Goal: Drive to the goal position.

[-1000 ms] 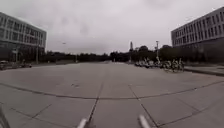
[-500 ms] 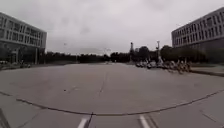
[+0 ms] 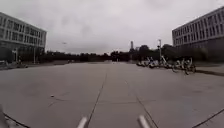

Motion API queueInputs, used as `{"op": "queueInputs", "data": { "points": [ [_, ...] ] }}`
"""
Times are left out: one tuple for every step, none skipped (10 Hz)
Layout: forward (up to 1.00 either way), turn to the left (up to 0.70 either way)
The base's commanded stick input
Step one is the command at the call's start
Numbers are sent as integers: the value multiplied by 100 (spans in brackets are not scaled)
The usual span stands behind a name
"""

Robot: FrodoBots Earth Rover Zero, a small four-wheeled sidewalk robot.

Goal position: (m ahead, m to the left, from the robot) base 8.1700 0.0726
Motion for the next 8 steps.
{"op": "queueInputs", "data": {
  "points": [
    [100, 0],
    [100, 0],
    [100, -2],
    [100, -16],
    [100, -31],
    [100, -7],
    [100, 0],
    [100, 0]
  ]
}}
